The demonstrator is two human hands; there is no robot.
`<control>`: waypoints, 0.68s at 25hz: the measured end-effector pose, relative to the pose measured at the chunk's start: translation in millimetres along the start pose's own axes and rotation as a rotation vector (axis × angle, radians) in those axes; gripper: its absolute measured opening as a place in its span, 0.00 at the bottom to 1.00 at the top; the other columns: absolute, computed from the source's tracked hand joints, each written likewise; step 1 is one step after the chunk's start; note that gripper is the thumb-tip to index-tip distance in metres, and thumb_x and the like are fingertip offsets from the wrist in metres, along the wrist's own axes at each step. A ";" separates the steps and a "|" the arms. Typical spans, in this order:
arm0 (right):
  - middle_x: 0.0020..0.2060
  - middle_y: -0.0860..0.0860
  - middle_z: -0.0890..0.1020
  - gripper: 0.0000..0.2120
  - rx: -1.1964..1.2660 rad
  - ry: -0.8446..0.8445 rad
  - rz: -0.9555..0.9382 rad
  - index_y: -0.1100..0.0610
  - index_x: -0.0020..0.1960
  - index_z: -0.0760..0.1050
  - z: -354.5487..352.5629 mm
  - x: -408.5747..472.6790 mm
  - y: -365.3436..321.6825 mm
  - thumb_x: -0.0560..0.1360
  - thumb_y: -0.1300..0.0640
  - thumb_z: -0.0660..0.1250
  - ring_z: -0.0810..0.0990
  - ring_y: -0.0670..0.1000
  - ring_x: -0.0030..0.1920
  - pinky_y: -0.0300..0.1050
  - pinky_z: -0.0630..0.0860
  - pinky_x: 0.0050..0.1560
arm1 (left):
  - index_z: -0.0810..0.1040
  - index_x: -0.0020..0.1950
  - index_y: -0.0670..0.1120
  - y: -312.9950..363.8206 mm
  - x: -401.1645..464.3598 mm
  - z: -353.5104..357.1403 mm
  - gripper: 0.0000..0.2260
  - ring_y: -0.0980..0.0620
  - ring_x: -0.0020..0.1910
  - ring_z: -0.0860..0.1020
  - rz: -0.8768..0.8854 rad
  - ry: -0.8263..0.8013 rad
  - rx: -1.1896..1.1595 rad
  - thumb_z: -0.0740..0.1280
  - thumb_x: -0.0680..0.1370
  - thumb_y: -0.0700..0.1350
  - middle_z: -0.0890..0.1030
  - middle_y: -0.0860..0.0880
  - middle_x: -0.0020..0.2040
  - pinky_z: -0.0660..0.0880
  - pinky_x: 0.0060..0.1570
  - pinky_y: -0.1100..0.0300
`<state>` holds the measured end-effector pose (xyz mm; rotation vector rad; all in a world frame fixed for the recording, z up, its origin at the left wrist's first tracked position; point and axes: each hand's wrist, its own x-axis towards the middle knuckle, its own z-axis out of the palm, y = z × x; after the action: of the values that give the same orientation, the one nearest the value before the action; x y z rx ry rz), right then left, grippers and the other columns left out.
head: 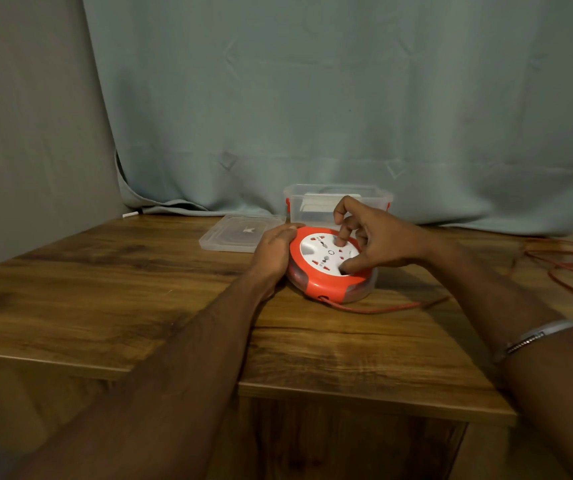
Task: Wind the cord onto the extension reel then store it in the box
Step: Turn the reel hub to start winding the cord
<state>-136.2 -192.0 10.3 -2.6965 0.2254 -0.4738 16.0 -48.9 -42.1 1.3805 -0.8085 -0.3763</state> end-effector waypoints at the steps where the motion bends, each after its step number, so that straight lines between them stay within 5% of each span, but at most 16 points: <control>1: 0.48 0.48 0.85 0.33 -0.022 0.013 -0.007 0.45 0.57 0.66 0.9 -0.4 -1.2 0.62 0.54 0.84 0.77 0.46 0.38 0.46 0.76 0.39 | 0.79 0.54 0.51 -0.4 0.4 0.0 0.12 0.45 0.51 0.84 0.004 0.001 0.001 0.55 0.86 0.44 0.84 0.42 0.56 0.82 0.51 0.53; 5: 0.38 0.48 0.83 0.26 -0.110 0.052 -0.019 0.46 0.49 0.70 6.3 0.6 -5.5 0.59 0.37 0.78 0.79 0.49 0.37 0.54 0.78 0.39 | 0.79 0.51 0.51 -0.9 0.7 1.4 0.13 0.42 0.56 0.83 0.025 0.012 0.008 0.56 0.85 0.42 0.83 0.42 0.56 0.80 0.59 0.49; 8: 0.33 0.48 0.80 0.22 -0.231 0.089 -0.026 0.52 0.41 0.75 12.6 3.8 -11.1 0.64 0.35 0.76 0.79 0.51 0.36 0.53 0.75 0.36 | 0.79 0.50 0.52 -1.5 1.2 1.3 0.14 0.41 0.57 0.82 0.032 0.006 0.000 0.56 0.85 0.42 0.84 0.41 0.56 0.79 0.60 0.48; 13: 0.30 0.49 0.78 0.17 -0.192 0.153 -0.067 0.56 0.36 0.74 14.2 4.1 -17.0 0.68 0.45 0.76 0.77 0.48 0.33 0.52 0.72 0.34 | 0.80 0.51 0.50 -3.4 3.1 0.7 0.13 0.40 0.55 0.83 0.015 -0.005 -0.031 0.56 0.85 0.42 0.84 0.39 0.57 0.80 0.59 0.47; 15: 0.34 0.48 0.80 0.09 -0.025 0.190 -0.131 0.54 0.40 0.75 7.9 3.1 -16.7 0.68 0.60 0.75 0.75 0.43 0.31 0.48 0.73 0.33 | 0.80 0.53 0.49 -3.1 3.3 0.5 0.13 0.42 0.53 0.84 0.001 -0.009 -0.050 0.56 0.85 0.42 0.84 0.40 0.56 0.81 0.56 0.50; 17: 0.45 0.49 0.84 0.18 0.074 0.128 -0.112 0.55 0.51 0.77 0.6 1.3 -15.5 0.66 0.72 0.73 0.74 0.40 0.28 0.39 0.72 0.31 | 0.80 0.59 0.46 -2.8 3.0 0.0 0.13 0.46 0.50 0.84 -0.017 -0.010 -0.050 0.55 0.86 0.43 0.84 0.42 0.55 0.82 0.52 0.54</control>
<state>-133.4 -178.0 16.4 -2.6183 0.0897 -0.6760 18.6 -51.4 -43.9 1.3408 -0.7911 -0.4143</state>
